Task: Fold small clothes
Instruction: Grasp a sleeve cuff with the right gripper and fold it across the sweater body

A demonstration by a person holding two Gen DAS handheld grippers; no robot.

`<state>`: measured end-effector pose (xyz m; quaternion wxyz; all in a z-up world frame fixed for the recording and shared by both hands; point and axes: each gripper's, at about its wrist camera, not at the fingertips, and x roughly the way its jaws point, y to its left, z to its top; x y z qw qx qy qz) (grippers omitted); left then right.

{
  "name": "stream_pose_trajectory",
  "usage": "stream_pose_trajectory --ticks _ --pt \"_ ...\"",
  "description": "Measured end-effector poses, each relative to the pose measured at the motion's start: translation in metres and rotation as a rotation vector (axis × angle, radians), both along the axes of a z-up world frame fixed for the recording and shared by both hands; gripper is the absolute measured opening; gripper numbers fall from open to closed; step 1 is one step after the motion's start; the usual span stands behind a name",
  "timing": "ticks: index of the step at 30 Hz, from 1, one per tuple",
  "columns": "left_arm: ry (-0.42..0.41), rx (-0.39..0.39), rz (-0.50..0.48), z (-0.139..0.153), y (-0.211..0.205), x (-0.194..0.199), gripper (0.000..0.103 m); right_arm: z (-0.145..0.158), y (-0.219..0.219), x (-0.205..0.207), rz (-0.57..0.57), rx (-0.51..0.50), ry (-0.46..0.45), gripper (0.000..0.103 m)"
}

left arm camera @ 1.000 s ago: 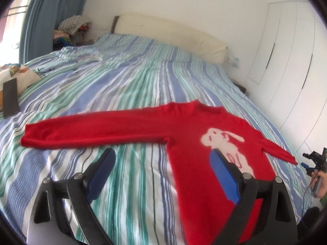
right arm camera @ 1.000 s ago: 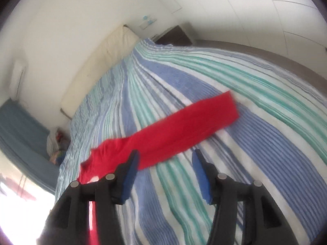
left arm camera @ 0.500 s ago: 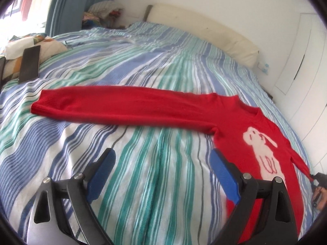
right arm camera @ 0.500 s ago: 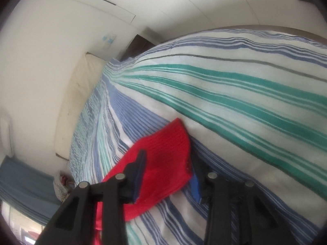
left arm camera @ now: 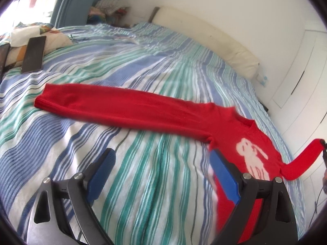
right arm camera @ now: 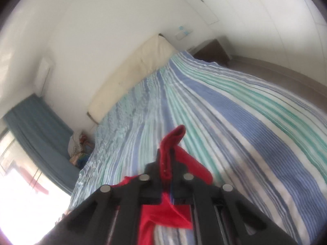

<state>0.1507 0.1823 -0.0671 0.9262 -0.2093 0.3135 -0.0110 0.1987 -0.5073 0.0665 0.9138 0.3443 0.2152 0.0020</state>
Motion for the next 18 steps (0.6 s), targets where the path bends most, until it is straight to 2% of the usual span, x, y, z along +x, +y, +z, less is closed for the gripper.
stream_pose_trajectory --ticks 2,4,6,8,11,15,16,18 --pt "-0.009 -0.007 -0.001 0.003 0.001 -0.002 0.094 0.037 0.053 0.025 0.118 -0.043 -0.051 0.004" --pt "-0.013 -0.012 -0.006 0.005 0.001 -0.002 0.094 0.060 0.110 0.051 0.224 -0.070 -0.078 0.004" --pt "-0.014 -0.016 -0.012 0.006 0.001 -0.002 0.094 0.069 0.166 0.076 0.319 -0.093 -0.081 0.004" --pt "-0.012 -0.012 -0.017 0.007 0.001 -0.003 0.094 0.065 0.218 0.099 0.395 -0.115 -0.065 0.004" --pt "-0.011 0.008 -0.025 0.008 -0.001 -0.002 0.094 0.038 0.283 0.122 0.475 -0.134 -0.018 0.004" --pt "0.004 0.027 -0.032 0.006 -0.004 0.000 0.094 -0.021 0.342 0.142 0.531 -0.170 0.079 0.004" --pt "0.009 0.029 -0.033 0.005 -0.005 0.001 0.094 -0.039 0.352 0.146 0.547 -0.166 0.113 0.007" --pt "0.017 0.035 -0.036 0.003 -0.006 0.003 0.094 -0.078 0.366 0.156 0.603 -0.134 0.204 0.022"
